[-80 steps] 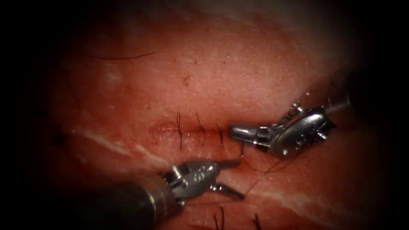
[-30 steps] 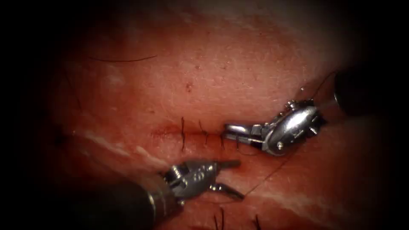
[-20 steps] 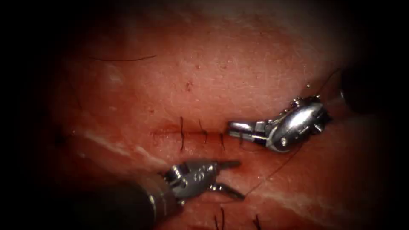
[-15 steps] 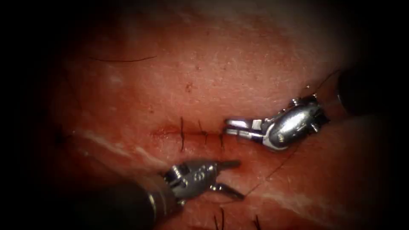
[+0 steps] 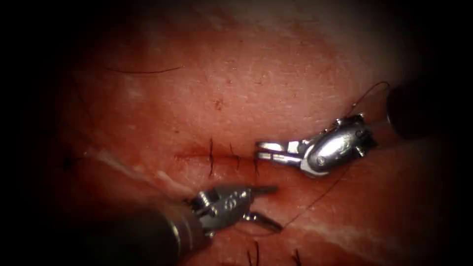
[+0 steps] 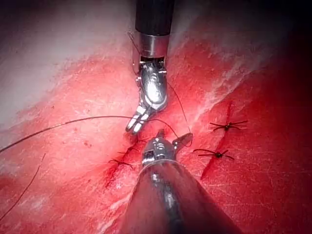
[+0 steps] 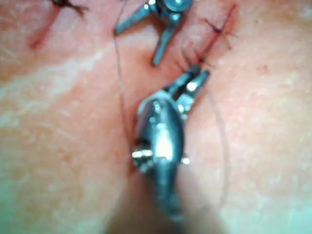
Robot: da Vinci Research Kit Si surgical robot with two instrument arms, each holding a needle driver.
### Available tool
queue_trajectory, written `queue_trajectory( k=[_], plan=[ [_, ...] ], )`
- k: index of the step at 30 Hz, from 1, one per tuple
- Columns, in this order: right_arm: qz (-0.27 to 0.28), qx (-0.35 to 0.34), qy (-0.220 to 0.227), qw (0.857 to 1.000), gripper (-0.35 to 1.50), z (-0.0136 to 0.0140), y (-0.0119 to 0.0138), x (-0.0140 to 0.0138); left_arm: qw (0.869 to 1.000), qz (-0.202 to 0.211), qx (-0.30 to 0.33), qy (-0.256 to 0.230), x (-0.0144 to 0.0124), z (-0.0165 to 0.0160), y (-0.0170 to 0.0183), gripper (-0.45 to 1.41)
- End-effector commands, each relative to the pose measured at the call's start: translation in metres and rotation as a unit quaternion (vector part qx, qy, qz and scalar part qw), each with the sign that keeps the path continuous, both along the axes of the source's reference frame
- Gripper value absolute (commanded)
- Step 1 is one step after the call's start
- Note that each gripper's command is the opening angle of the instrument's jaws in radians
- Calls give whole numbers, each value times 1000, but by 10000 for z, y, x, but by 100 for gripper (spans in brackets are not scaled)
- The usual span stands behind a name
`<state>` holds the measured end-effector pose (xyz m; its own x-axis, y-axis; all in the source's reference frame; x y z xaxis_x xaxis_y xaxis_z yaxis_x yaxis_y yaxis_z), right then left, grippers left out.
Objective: Wound Closure
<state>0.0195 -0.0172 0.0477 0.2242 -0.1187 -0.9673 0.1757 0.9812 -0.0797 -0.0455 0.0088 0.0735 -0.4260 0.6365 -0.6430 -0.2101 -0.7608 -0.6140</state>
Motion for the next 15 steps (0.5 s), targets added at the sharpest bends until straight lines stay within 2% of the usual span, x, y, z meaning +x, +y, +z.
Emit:
queue_trajectory(
  k=[1,11,15],
  plan=[
    [0,12,-2,1000,-35,6,-15,1,1000,1,2,-1,-7,7,-6,37],
    [2,39,-8,999,-35,6,-13,2,1000,1,2,-1,-7,7,-6,37],
    [11,87,-17,996,-35,7,-13,0,1000,1,2,-1,-7,7,-6,37]
  ],
)
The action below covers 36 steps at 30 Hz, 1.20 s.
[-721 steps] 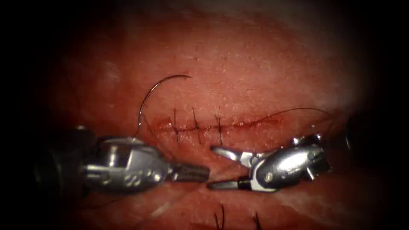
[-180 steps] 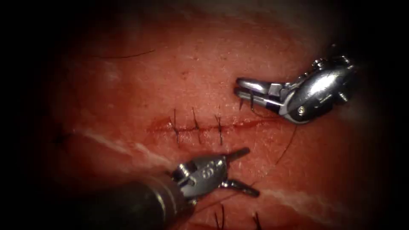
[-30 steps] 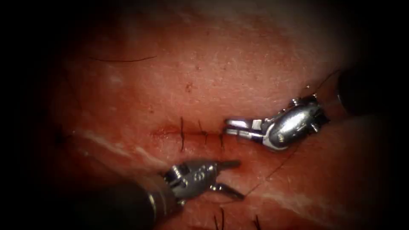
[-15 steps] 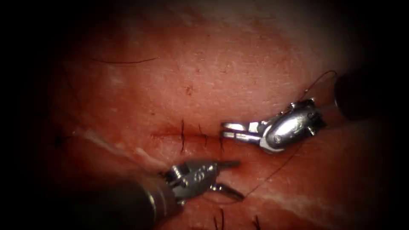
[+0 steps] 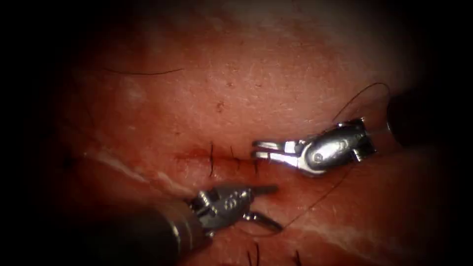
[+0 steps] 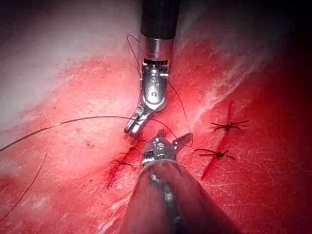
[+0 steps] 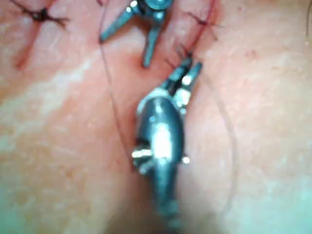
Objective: Wound Closure
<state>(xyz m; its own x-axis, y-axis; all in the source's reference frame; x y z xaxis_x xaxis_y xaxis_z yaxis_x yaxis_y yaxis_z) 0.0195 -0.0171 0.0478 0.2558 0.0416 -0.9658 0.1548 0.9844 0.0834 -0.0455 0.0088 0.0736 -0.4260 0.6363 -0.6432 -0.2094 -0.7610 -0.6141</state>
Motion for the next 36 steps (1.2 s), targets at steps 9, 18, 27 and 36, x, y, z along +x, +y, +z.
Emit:
queue_trajectory(
  k=[9,18,27,36],
  plan=[
    [15,77,-13,997,-35,4,-16,1,1000,1,2,-1,-7,6,-6,37],
    [-9,-71,14,997,-35,-4,-10,-4,1000,0,2,-1,-6,6,-5,37],
    [-43,-188,47,980,-35,-34,-28,-5,1000,1,2,-1,-5,6,-5,37],
    [-79,-208,32,974,-35,-40,-40,-6,1000,2,2,0,-5,6,-5,37]
  ],
)
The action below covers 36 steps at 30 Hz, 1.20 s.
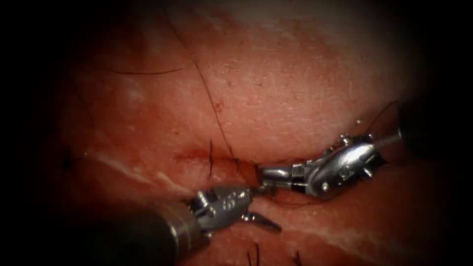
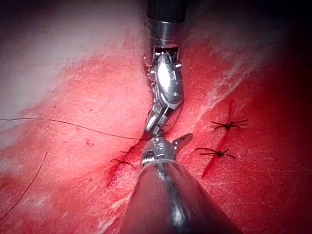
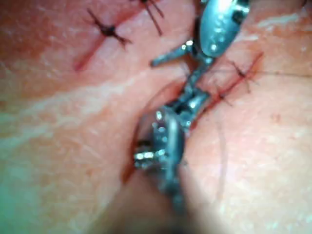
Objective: Wound Closure
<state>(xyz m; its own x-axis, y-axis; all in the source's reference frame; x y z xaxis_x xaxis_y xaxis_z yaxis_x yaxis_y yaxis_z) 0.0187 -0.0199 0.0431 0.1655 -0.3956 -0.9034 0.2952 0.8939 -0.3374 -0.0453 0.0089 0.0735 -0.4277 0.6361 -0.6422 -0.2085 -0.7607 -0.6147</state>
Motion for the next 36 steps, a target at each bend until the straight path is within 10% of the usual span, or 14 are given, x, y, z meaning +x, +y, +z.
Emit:
queue_trajectory(
  k=[1,18,30,36],
  plan=[
    [-4,2,-3,1000,-35,8,-12,2,1000,1,1,-1,-7,7,-6,37],
    [-15,40,-45,998,-35,58,-8,1,1000,1,1,-1,-7,7,-6,37],
    [75,35,25,996,-35,-30,41,-4,1000,0,2,-1,-11,6,-3,37],
    [96,38,24,994,-35,-32,59,-6,1000,-2,5,-1,-20,3,7,37]
  ],
)
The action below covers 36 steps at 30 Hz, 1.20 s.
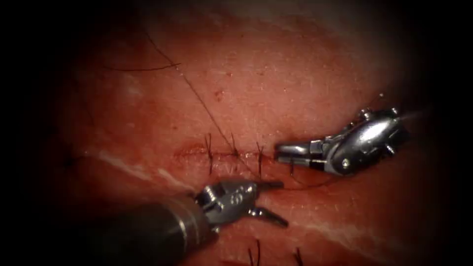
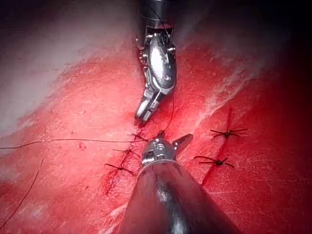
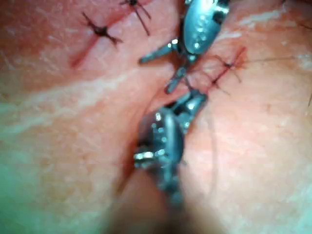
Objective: Wound Closure
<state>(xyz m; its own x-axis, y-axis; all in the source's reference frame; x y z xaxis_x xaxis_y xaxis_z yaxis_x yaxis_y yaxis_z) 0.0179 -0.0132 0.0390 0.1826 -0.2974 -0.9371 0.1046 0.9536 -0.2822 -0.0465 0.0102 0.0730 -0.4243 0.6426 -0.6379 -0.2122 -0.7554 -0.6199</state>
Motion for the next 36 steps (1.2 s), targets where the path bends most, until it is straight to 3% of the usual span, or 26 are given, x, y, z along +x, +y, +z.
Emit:
queue_trajectory(
  k=[1,7,8,9,12,22,36],
  plan=[
    [2,3,-2,1000,-35,9,-8,2,1000,0,2,-1,-7,7,-6,37],
    [21,48,-5,999,-35,15,13,1,1000,-2,1,0,-5,12,5,37],
    [47,99,8,994,7,15,14,2,1000,-4,0,1,-4,14,8,37],
    [47,99,8,994,7,15,14,2,1000,-4,0,1,-4,14,8,37],
    [96,156,18,983,110,12,9,2,1000,-4,0,2,-3,15,10,37],
    [168,159,28,972,127,7,-24,5,1000,-4,-1,2,-2,16,8,37],
    [214,96,-16,972,105,5,-21,29,1000,-3,-3,2,-1,18,4,37]
  ],
)
